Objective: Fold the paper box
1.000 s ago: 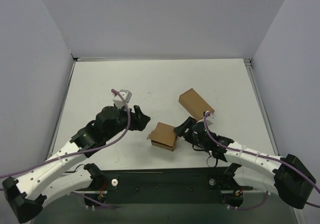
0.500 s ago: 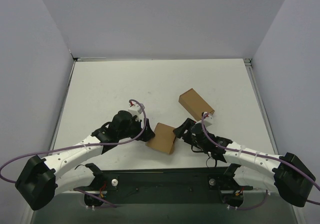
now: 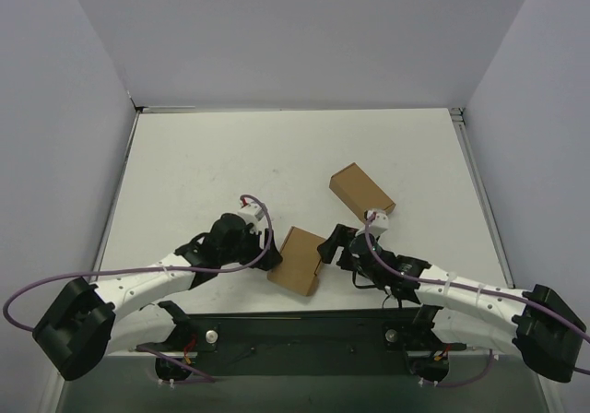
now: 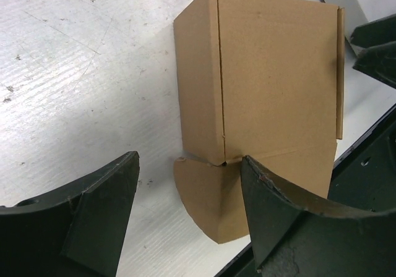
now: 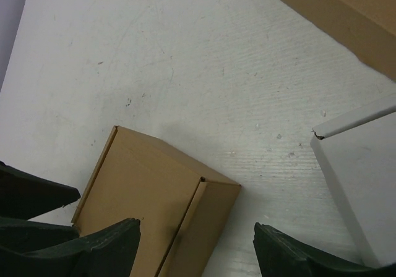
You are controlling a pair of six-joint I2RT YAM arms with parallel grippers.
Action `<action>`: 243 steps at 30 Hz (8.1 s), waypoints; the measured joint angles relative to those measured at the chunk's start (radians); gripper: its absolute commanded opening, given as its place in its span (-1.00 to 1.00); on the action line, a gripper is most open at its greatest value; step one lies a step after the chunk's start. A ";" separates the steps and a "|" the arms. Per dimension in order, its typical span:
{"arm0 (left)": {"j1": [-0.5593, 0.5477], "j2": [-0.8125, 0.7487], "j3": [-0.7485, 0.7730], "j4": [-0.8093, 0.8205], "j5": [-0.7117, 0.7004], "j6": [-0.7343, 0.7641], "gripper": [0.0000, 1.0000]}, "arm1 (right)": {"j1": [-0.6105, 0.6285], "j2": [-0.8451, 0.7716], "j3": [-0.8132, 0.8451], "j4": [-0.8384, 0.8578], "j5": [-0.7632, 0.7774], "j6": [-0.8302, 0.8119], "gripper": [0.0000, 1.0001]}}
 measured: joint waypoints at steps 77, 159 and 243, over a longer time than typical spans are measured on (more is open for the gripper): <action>0.393 0.029 0.406 -0.254 0.436 0.317 0.70 | 0.056 0.210 0.460 -0.483 -0.177 -0.752 0.64; 0.217 0.079 0.393 -0.331 0.254 0.399 0.71 | -0.488 0.267 0.268 -0.208 -0.537 -0.488 -0.27; 0.323 0.323 0.393 -0.213 0.345 0.196 0.69 | -0.508 0.429 0.303 -0.019 -0.638 -0.336 -0.54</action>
